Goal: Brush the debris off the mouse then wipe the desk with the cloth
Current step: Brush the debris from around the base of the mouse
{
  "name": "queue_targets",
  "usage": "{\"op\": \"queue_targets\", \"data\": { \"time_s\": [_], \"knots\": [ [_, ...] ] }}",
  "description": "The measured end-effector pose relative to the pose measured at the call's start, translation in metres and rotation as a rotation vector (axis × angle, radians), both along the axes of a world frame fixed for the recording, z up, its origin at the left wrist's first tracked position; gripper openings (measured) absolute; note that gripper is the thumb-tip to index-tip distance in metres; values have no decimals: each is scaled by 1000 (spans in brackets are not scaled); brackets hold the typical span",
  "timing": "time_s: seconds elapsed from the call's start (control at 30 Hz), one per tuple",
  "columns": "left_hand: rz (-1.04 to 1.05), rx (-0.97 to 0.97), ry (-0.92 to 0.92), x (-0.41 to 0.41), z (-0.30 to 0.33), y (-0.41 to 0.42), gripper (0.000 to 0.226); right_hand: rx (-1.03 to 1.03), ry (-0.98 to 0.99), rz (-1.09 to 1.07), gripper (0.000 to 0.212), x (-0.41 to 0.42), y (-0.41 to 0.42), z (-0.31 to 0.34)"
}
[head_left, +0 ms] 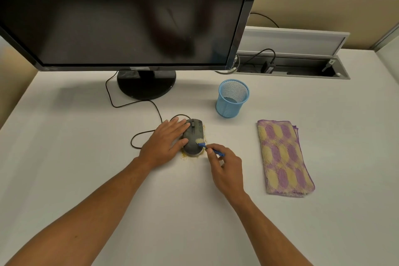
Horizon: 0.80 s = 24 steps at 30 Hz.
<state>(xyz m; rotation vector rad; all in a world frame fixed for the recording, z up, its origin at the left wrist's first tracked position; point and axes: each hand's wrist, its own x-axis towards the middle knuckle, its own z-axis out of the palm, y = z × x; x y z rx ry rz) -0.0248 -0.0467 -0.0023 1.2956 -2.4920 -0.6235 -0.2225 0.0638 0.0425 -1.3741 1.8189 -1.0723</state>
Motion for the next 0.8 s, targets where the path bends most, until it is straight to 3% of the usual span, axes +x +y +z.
{"op": "queue_targets", "data": {
  "time_s": [0.3, 0.47, 0.6, 0.8],
  "knots": [
    [11, -30, 18, 0, -3, 3, 63, -119, 61, -35, 21, 0, 19, -4],
    [21, -24, 42, -1, -2, 3, 55, -159, 141, 121, 35, 7, 0, 5],
    [27, -29, 50, 0, -2, 3, 54, -154, 253, 209, 28, 12, 6, 2],
    [26, -23, 64, -1, -2, 2, 53, -222, 328, 160, 28, 8, 26, -5]
  ]
}}
